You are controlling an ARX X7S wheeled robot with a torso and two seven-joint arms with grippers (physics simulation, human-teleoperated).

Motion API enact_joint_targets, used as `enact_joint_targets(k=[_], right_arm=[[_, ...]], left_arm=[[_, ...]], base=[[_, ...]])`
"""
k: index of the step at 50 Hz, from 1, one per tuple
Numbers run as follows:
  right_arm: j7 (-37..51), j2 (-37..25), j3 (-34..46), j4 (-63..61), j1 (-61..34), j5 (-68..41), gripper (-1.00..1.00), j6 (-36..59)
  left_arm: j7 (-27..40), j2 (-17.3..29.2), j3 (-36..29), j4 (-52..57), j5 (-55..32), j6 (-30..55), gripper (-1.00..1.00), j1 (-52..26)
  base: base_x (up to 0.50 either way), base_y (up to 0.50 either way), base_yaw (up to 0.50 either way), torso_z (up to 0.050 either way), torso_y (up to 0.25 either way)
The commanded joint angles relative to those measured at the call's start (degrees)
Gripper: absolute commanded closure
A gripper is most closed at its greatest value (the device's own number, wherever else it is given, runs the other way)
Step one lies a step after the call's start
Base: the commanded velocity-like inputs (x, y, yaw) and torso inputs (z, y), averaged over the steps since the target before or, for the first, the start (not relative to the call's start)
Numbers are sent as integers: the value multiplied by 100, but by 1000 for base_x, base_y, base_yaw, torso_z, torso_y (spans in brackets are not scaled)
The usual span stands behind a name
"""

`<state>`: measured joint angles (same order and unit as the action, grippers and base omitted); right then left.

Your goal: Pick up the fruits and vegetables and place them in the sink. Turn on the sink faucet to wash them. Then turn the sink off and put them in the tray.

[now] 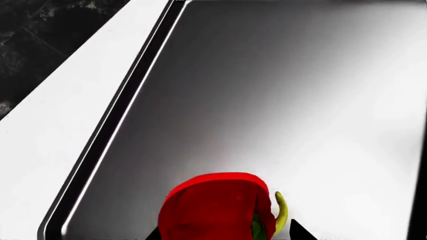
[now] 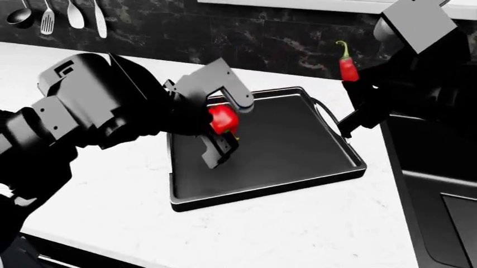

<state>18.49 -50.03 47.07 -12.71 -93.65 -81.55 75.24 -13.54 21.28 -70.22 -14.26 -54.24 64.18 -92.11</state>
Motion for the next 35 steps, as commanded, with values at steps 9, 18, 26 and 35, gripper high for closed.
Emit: enact_joint_targets(k=[9, 18, 26, 35], right_arm=[[5, 10, 24, 38, -31, 32, 100, -32], [-11, 33, 53, 64, -55, 48, 100, -42], [-27, 87, 100, 81, -112, 61, 100, -30], [-370, 384, 455, 406, -237, 438, 100, 11]], left_arm=[[-24, -57, -108, -127, 40, 12, -100, 5], [-11, -34, -94, -68, 9, 35, -100, -15], [71, 50, 22, 88, -91, 77, -100, -59], [529, 419, 610, 600, -537, 283, -100, -219]], base=[[0, 0, 0, 0, 0], [0, 0, 0, 0, 0], [0, 0, 0, 0, 0], [0, 0, 0, 0, 0]])
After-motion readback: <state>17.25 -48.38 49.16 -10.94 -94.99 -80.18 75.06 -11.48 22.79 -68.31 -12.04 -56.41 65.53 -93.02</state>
